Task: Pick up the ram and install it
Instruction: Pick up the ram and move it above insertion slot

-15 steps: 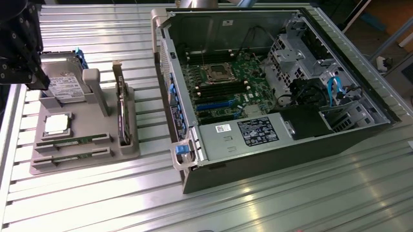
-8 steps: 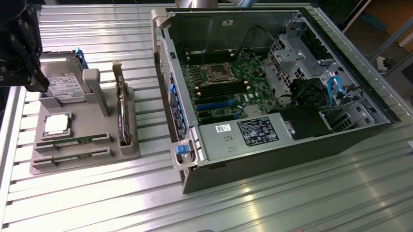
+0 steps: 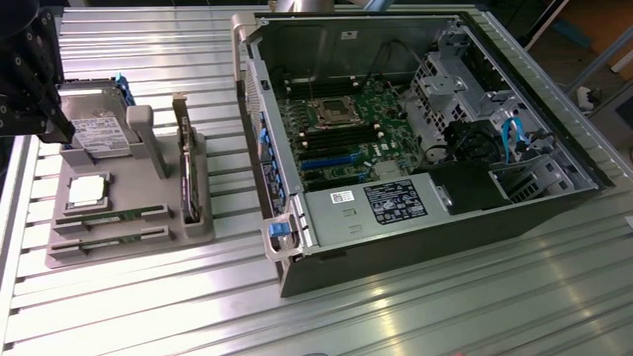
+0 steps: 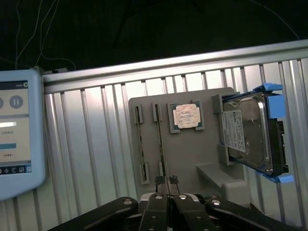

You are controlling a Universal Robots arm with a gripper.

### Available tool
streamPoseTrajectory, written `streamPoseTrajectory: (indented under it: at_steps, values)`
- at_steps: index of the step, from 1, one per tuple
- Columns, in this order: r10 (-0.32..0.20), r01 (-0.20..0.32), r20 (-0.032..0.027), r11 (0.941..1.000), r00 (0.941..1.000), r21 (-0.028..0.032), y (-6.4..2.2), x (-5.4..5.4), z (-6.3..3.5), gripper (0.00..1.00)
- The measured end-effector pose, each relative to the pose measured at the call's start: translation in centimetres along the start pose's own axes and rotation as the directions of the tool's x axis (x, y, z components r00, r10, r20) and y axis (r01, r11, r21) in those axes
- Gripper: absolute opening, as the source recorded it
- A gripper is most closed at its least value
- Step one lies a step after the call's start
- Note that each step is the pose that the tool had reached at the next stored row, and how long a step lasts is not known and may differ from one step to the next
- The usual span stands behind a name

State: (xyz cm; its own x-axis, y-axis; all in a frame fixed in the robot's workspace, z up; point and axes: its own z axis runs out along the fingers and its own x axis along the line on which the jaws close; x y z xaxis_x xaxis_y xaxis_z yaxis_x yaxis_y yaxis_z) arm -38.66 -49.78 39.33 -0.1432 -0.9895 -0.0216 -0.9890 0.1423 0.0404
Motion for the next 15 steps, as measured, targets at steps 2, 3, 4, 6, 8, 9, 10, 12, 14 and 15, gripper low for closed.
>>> streamPoseTrajectory:
  at_steps: [2,3,4,6,8,9,10,12,14,15]
  values:
    - [0.0,0.0,0.0,1.0,1.0,0.0,0.0,0.01,0.0,0.11]
    - [0.0,0.0,0.0,1.0,1.0,0.0,0.0,0.01,0.0,0.11]
    - [0.0,0.0,0.0,1.0,1.0,0.0001,0.0,0.01,0.0,0.11]
    - [-0.003,0.003,0.0,1.0,1.0,0.0,0.0,0.01,0.0,0.11]
    - [-0.008,0.008,-0.0004,1.0,1.0,-0.0002,0.0,0.01,0.0,0.11]
    - [-0.009,0.009,-0.0003,1.0,1.0,-0.0001,0.0,0.01,0.0,0.11]
    - [-0.009,0.009,-0.0003,1.0,1.0,-0.0001,0.0,0.01,0.01,0.11]
    - [-0.009,0.009,-0.0004,1.0,1.0,-0.0001,0.0,0.01,0.0,0.11]
    - [-0.009,0.009,-0.0004,1.0,1.0,-0.0002,0.0,0.01,0.01,0.11]
    - [-0.009,0.009,-0.0009,1.0,1.0,0.0,0.0,0.01,0.01,0.11]
